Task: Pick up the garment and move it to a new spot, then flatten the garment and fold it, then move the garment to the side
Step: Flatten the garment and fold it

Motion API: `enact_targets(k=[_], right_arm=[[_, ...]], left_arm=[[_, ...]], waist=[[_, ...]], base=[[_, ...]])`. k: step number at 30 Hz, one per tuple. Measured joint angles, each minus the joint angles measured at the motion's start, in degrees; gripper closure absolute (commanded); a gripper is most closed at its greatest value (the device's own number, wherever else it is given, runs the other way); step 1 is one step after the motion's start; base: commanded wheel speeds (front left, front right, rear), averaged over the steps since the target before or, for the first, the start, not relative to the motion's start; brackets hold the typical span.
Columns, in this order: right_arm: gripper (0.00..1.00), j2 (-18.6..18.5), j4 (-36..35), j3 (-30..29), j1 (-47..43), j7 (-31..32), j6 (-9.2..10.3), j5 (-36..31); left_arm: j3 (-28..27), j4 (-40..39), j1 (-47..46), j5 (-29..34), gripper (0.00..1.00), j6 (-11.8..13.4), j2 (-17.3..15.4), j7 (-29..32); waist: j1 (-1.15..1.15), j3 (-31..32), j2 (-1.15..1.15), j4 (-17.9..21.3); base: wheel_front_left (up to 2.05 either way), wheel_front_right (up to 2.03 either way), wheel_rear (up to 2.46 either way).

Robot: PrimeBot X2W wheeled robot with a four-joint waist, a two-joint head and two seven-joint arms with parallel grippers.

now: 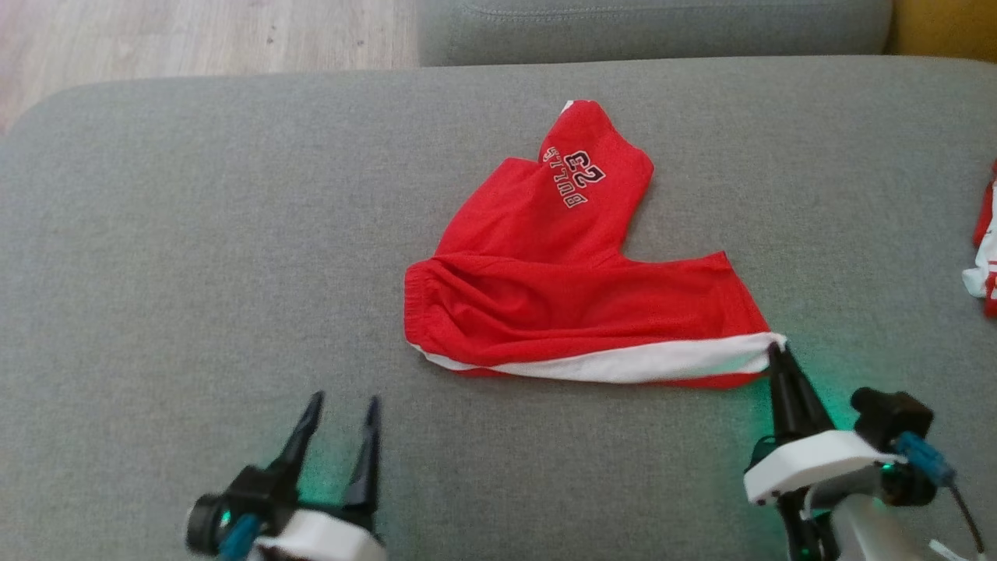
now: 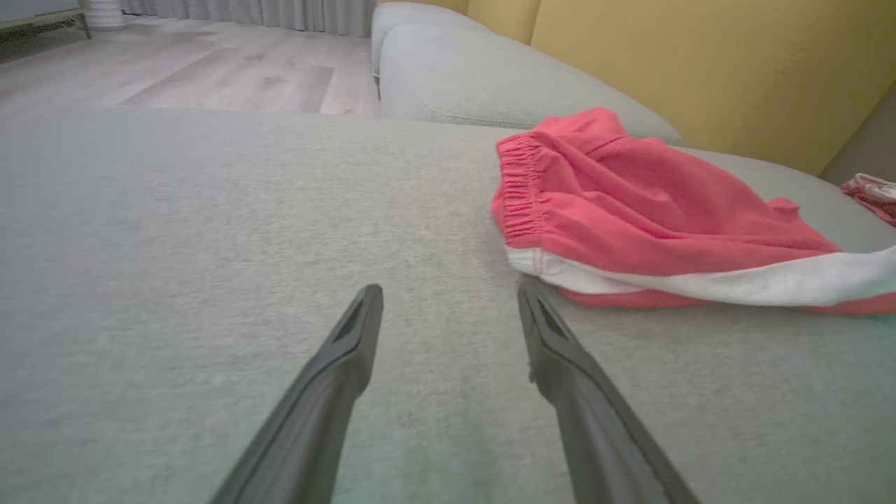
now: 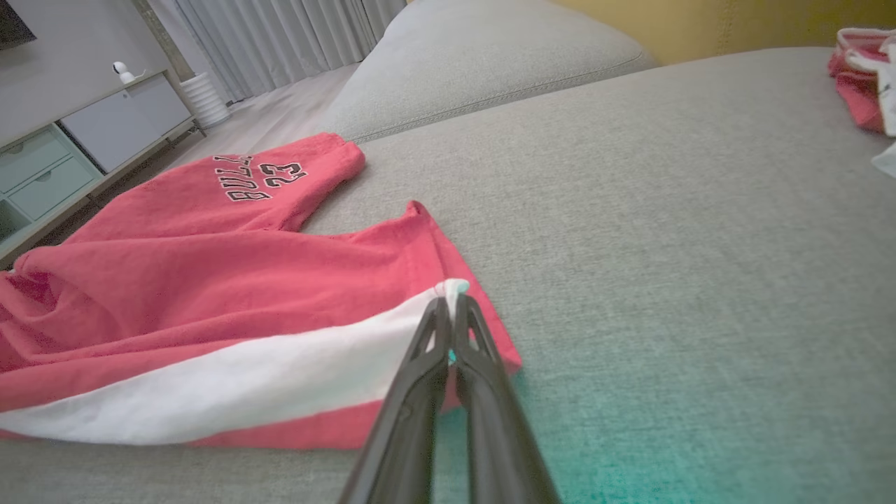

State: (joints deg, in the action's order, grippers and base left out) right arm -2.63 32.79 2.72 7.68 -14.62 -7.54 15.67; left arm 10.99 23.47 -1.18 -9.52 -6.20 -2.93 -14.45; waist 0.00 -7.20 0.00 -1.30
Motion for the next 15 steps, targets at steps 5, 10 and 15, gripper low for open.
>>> enact_targets(k=[5, 10, 15], right_arm=[[1.0, 0.0, -1.1, -2.9, 0.2, 0.0, 0.0, -1.1], [1.0, 0.0, -1.1, -3.8, 2.3, 0.0, 0.0, -1.7], [1.0, 0.0, -1.1, -4.7, 4.3, 0.0, 0.0, -2.2]], left_arm=[[6.1, 0.7, -3.7, -3.8, 0.0, -1.0, 0.0, 0.0], [16.2, 2.3, -9.0, -11.2, 0.0, -1.4, -2.8, 0.0], [19.4, 4.8, -12.7, -15.9, 0.0, -1.4, -6.1, 0.0]], waist=[[0.0, -1.0, 0.0, 0.3], [0.0, -2.5, 0.0, 0.8], [0.0, -4.0, 0.0, 1.2]], base=[[0.0, 0.0, 0.0], [0.0, 0.0, 0.0], [0.0, 0.0, 0.0]])
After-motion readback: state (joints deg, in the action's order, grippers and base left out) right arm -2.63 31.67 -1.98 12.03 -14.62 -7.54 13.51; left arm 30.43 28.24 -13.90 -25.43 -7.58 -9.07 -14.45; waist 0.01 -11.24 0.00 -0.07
